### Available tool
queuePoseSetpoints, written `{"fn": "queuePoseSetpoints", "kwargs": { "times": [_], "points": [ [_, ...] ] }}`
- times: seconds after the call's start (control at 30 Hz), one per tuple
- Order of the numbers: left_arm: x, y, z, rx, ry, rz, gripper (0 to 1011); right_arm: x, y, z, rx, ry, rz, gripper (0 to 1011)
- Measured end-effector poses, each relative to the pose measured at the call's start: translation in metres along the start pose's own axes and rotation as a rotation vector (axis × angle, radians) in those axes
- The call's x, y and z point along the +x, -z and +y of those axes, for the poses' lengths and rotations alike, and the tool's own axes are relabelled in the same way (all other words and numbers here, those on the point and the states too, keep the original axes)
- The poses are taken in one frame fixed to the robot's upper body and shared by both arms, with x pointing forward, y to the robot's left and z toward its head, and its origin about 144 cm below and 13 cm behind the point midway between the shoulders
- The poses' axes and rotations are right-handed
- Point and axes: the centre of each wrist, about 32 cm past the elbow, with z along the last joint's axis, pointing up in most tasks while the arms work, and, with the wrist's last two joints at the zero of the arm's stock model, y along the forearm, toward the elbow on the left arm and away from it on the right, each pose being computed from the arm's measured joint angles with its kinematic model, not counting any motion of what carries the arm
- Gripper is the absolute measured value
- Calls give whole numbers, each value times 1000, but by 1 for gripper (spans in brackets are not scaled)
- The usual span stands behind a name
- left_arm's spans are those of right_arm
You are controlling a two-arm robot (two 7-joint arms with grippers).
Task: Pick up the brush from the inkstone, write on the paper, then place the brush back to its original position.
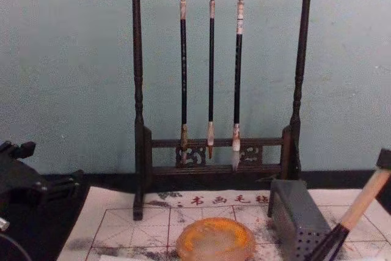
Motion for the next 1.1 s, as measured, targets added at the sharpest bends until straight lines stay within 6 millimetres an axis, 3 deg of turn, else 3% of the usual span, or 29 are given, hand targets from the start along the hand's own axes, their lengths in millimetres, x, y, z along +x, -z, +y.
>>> {"fn": "queuePoseSetpoints", "kwargs": {
  "times": [1.1],
  "points": [
    [0, 0, 0, 0, 0, 0, 1001, 1, 5, 10, 116, -12, 57, 182]
  ]
}}
